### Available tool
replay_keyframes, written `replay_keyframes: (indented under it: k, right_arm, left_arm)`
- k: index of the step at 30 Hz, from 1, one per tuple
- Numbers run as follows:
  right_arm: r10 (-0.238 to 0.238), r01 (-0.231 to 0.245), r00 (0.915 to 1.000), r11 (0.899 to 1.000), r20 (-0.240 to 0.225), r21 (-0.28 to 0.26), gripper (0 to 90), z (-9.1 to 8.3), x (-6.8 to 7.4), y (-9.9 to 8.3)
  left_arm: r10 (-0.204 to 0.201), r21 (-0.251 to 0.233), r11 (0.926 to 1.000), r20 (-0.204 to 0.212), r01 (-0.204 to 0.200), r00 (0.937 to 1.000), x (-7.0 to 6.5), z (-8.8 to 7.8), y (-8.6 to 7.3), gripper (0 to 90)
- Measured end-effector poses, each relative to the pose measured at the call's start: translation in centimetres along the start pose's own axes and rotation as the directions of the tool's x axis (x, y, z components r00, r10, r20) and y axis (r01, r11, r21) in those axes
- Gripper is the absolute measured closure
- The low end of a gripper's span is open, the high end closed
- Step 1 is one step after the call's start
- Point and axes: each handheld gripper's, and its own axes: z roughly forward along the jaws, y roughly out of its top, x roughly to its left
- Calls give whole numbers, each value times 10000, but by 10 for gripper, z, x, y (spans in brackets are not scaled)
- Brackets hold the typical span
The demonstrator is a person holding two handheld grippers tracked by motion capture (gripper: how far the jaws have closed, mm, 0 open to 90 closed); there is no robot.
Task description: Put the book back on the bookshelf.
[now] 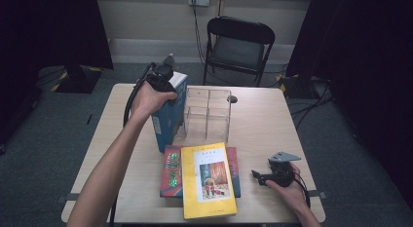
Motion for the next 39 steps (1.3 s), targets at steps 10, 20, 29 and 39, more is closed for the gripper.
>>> replay_keyframes:
  k: [10, 20, 29, 39]
  right_arm:
    - [-6, 6, 10000, 10000, -21, -3, 134, 0, 0, 0]
    - [-11, 11, 10000, 10000, -34, -1, 135, 0, 0, 0]
    - [-20, 20, 10000, 10000, -34, 2, 134, 0, -1, 0]
    - [-17, 17, 10000, 10000, -31, -7, 134, 0, -1, 0]
  left_arm:
    - [-164, 428, 9989, -86, 168, 9998, 2, 9, 2, 527]
    - [-521, 486, 9975, 2, 520, 9986, 7, 7, 3, 613]
    - [-739, 559, 9958, 178, 728, 9971, 12, 6, 9, 617]
    - [-1172, 340, 9926, 316, 1162, 9926, 21, 5, 20, 618]
